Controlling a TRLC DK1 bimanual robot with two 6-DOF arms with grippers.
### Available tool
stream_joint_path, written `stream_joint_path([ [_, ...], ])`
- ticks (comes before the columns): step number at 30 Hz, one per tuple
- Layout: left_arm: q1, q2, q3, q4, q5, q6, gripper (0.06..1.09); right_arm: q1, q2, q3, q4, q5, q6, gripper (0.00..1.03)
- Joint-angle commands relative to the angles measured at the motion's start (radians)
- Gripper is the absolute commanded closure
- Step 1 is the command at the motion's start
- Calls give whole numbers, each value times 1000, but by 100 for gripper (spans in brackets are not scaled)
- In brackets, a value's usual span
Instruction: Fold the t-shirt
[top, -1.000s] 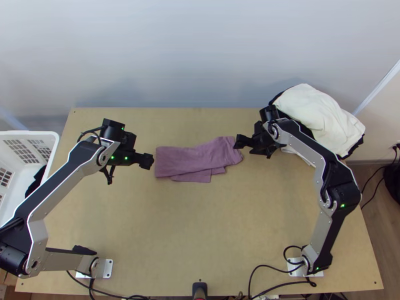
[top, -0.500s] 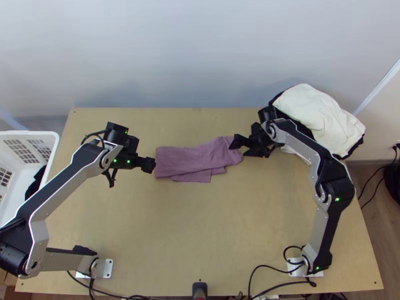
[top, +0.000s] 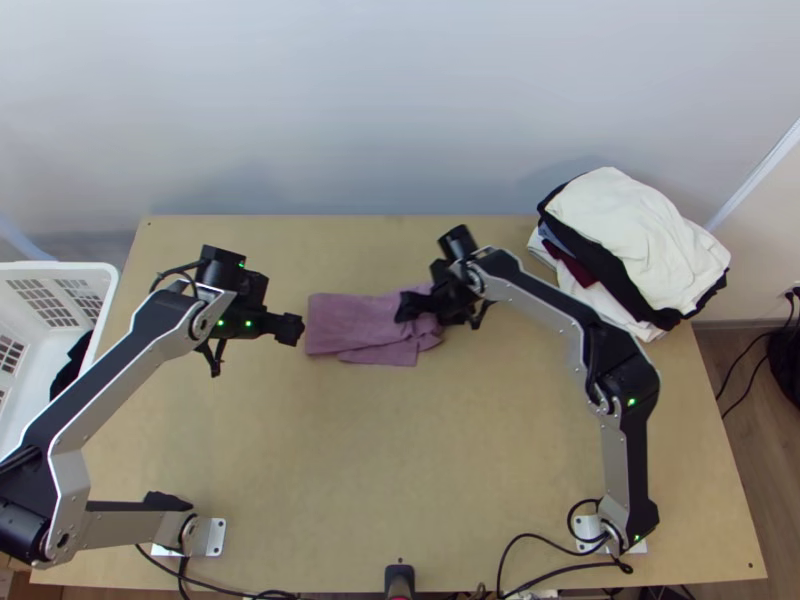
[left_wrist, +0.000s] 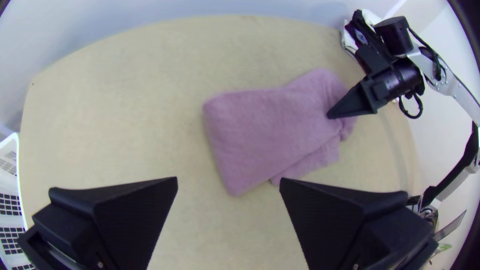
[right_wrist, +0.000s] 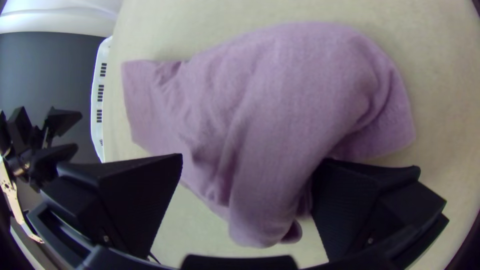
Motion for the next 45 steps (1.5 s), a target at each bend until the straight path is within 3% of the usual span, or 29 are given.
stream_joint_path([
  [1, 19, -37, -24, -18, -4, 7, 10, 39, 55, 14, -16, -7, 30, 4],
  [2, 25, -42, -25, -20, -4, 8, 10, 43, 58, 18, -17, -8, 30, 8],
  [3, 28, -44, -29, -20, -4, 10, 10, 48, 60, 19, -17, -7, 30, 19],
  [4, 31, -47, -30, -20, -4, 11, 10, 48, 61, 19, -16, -5, 31, 35],
  [6, 36, -50, -33, -21, -4, 11, 10, 48, 61, 21, 7, -4, 37, 94],
  [7, 36, -51, -33, -21, -4, 11, 10, 45, 57, 19, 17, -2, 53, 99],
  [18, 36, -64, -33, -21, -4, 7, 10, -21, -160, 42, 34, 9, 48, 100],
  [28, 26, -65, -30, -20, -2, -5, 10, -190, -347, 131, 34, 9, 53, 100],
  [45, 14, -108, -36, -40, -4, -15, 10, -540, -304, 571, 21, -5, 51, 100],
])
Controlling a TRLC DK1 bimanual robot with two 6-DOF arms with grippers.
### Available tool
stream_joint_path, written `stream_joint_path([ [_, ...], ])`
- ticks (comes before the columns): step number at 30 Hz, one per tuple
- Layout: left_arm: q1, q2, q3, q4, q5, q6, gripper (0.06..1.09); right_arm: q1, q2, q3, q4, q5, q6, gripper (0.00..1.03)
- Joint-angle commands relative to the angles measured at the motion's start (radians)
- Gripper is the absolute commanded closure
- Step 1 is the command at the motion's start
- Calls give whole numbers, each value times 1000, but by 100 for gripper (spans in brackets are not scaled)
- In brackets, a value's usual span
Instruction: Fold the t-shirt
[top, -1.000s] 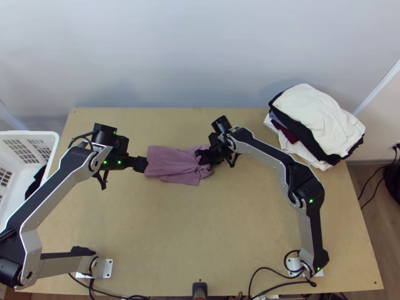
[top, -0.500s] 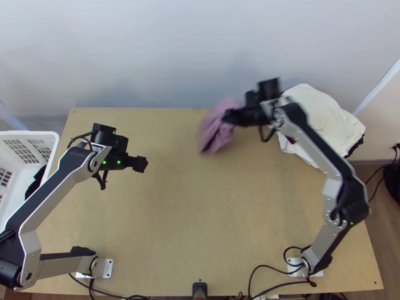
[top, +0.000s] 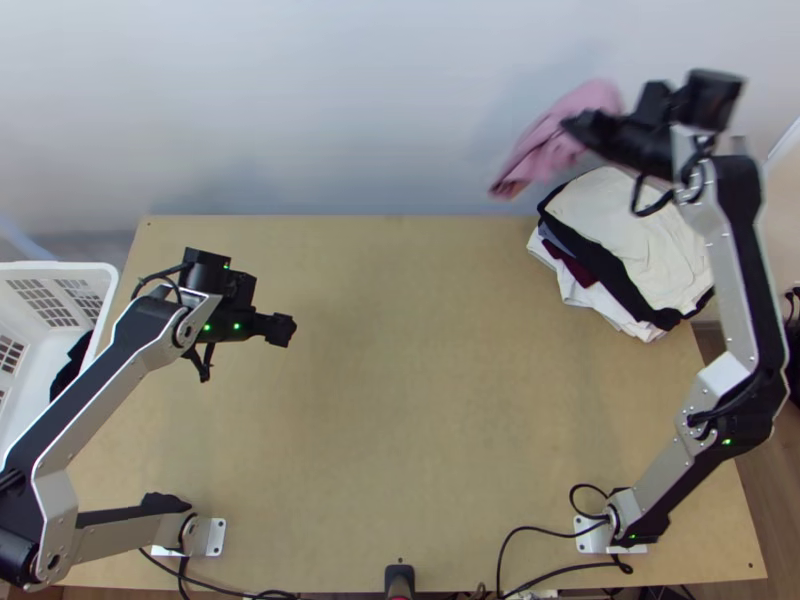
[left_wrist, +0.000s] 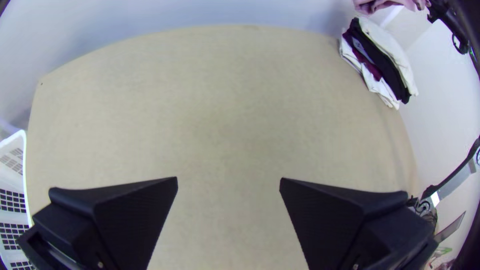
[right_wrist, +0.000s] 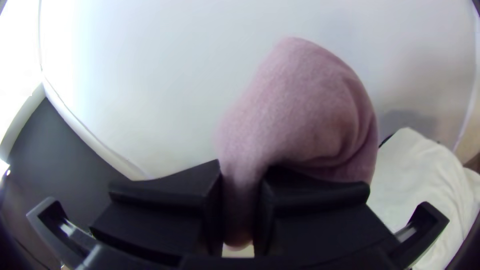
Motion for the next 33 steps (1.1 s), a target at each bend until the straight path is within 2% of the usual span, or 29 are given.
stream_joint_path([
  [1, -4, -36, -20, -17, -5, -14, 10, -44, 23, 86, 5, -12, 19, 100],
  [9, -10, -51, -17, -25, -7, -16, 10, -140, 92, 132, 5, -63, 16, 100],
  [19, -35, -51, -22, -25, -15, -43, 10, -217, 171, 135, 16, -100, -36, 100],
  [25, -33, -53, -14, -24, -19, -43, 10, -268, 160, 109, -48, -100, -56, 100],
  [33, -22, -41, -8, -10, -19, -37, 10, -351, 89, 2, -121, -98, -140, 100],
])
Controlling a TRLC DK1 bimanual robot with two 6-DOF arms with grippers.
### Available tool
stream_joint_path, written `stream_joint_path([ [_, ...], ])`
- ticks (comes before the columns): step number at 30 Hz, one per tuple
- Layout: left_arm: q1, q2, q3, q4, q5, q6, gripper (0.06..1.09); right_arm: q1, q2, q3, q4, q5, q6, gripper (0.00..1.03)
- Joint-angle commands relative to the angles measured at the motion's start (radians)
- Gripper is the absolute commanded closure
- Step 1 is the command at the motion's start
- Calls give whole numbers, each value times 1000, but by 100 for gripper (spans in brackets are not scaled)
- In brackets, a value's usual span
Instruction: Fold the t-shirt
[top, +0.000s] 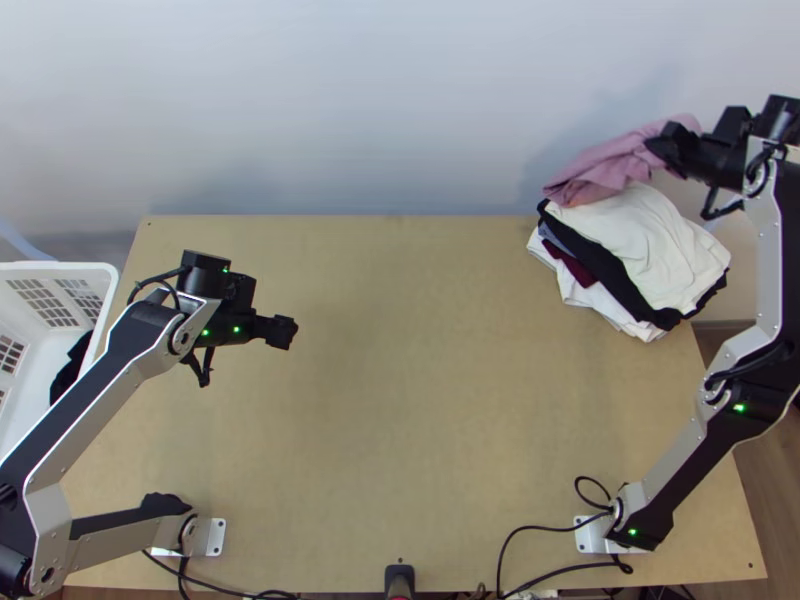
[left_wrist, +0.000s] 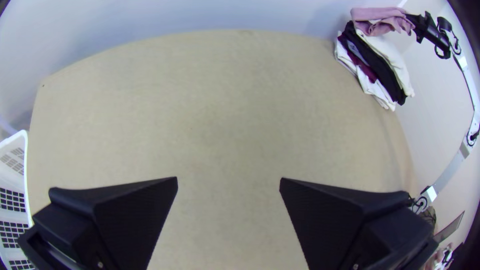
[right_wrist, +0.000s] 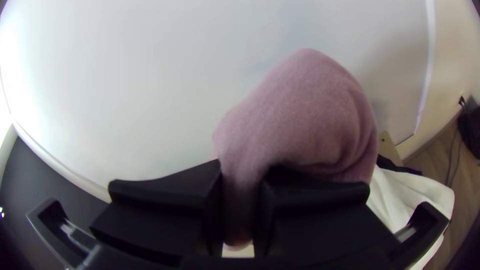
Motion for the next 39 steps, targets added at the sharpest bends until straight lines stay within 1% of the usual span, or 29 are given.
stream_joint_path([
  [1, 6, 0, -3, 2, -8, -7, 10, -40, -67, -42, -31, -9, -56, 100],
  [3, 4, 6, 7, 2, -8, -6, 10, -63, -90, -88, -61, -9, -103, 100],
  [9, 7, 13, 29, 2, -8, 4, 10, -152, -163, -249, -62, -9, -166, 100],
  [13, 10, 12, 29, 2, -8, 11, 10, -188, -222, -350, -61, -7, -203, 100],
  [14, 10, 12, 29, 0, -8, 13, 10, -192, -237, -373, -61, -7, -217, 91],
  [15, 10, 12, 29, 0, -8, 13, 10, -199, -254, -393, -62, -1, -221, 70],
  [16, 10, 12, 29, -1, -8, 13, 10, -205, -272, -418, -67, 8, -223, 40],
  [17, 10, 10, 29, -3, -8, 13, 10, -211, -289, -444, -74, 17, -223, 7],
  [18, 9, 9, 29, -4, -8, 13, 10, -222, -306, -464, -74, 20, -231, 3],
  [22, 9, -8, 24, -11, -8, 14, 10, -288, -401, -545, -74, 71, -254, 3],
  [23, 10, -14, 23, -12, -8, 19, 10, -305, -424, -559, -71, 109, -270, 3],
  [25, 15, -25, 15, -17, -8, 25, 10, -319, -463, -588, -45, 243, -292, 3],
  [27, 22, -36, 7, -17, -8, 30, 10, -328, -515, -622, 4, 338, -310, 3],
  [28, 25, -43, 6, -18, -8, 31, 10, -330, -539, -633, 25, 353, -310, 3],
  [30, 33, -53, 6, -21, -8, 33, 10, -322, -591, -642, 61, 356, -310, 3],
  [32, 42, -66, 6, -21, -8, 33, 10, -267, -648, -668, 108, 356, -315, 3],
  [34, 67, -74, 14, -20, -8, 33, 10, -204, -702, -726, 202, 376, -316, 3],
  [35, 82, -80, 20, -14, -8, 31, 10, -150, -728, -755, 226, 413, -333, 3],
  [37, 130, -99, 41, 5, -8, 16, 10, -34, -788, -809, 274, 511, -398, 3],
  [38, 151, -109, 55, 12, -8, 7, 10, 14, -820, -832, 308, 548, -415, 3],
  [39, 179, -128, 67, 39, -11, 4, 10, 49, -848, -841, 331, 573, -412, 3],
])
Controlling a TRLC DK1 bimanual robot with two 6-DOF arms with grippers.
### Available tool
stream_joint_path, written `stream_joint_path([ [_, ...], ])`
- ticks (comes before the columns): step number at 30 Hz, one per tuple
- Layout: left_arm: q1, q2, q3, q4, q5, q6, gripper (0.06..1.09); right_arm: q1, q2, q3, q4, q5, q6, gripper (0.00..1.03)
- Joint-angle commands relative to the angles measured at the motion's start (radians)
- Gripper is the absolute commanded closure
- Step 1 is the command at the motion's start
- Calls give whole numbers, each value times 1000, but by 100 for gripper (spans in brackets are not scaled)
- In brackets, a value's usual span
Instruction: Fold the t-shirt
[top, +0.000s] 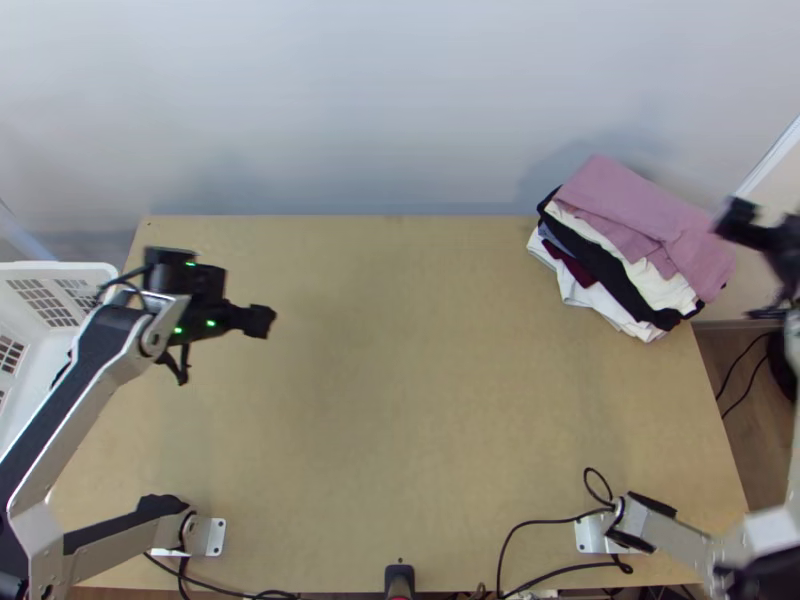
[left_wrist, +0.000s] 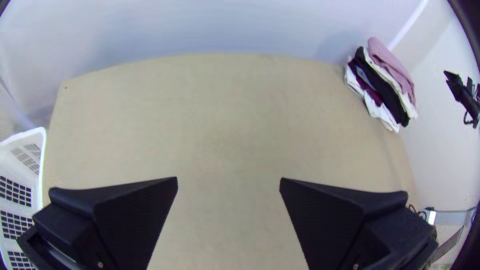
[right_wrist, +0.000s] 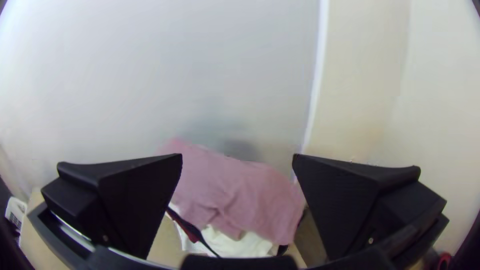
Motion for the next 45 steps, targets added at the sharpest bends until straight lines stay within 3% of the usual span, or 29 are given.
stream_joint_path([
  [1, 76, -80, 59, 72, -12, -15, 10, 118, -104, -54, 61, 67, -38, 3],
  [8, 135, -343, 42, 300, -138, 56, 10, 180, -365, -158, 325, 78, 43, 3],
  [13, 164, -667, -226, 712, -307, 146, 10, 189, -627, -445, 689, 73, 42, 3],
  [15, 181, -804, -361, 902, -315, 169, 10, 199, -756, -606, 844, 72, 42, 3],
  [17, 193, -909, -461, 991, -316, 194, 10, 210, -879, -743, 908, 72, 42, 3],
  [25, 302, -1232, -842, 1038, -344, 240, 10, 313, -1221, -1166, 911, 72, 56, 3],
  [32, 308, -1248, -1079, 998, -361, 203, 10, 336, -1221, -1370, 884, 101, 229, 3],
  [34, 297, -1248, -1162, 994, -353, 203, 10, 351, -1219, -1421, 824, 103, 246, 3],
  [38, 273, -1247, -1164, 819, -344, 106, 10, 330, -1215, -1416, 446, 110, 253, 3],
  [45, 291, -1247, -1162, 767, -341, 94, 10, 316, -1215, -1418, 451, 104, 249, 3],
])
